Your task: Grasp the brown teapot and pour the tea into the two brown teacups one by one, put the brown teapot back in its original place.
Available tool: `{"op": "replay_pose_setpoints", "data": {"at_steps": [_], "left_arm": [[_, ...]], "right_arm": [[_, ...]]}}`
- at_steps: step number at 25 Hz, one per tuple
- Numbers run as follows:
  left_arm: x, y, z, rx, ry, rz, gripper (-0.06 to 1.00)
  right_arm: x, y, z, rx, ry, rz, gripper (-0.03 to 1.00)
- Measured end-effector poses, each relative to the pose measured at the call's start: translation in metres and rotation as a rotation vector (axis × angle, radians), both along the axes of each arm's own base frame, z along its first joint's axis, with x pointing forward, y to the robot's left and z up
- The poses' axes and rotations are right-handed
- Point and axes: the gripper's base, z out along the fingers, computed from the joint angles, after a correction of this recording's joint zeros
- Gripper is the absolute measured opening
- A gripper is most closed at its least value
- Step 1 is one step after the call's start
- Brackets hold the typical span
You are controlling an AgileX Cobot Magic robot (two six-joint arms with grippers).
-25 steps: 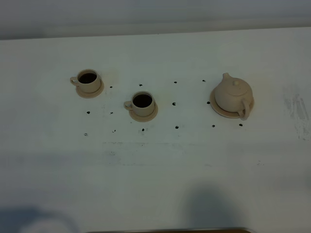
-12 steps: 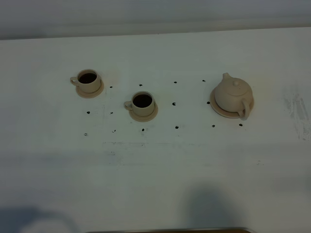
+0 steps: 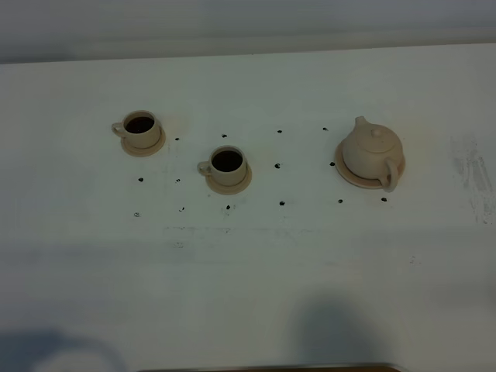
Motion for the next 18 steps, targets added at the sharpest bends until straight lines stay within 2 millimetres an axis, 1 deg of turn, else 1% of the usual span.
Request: {"op": "replay_pose_setpoints", "data": {"at_steps": [18], "left_arm": [[0.0, 0.0, 0.0, 0.0, 0.0, 0.0, 0.31]], "right_arm": [[0.0001, 0.0, -0.0003, 0.0, 0.001, 0.0, 0.23]]}}
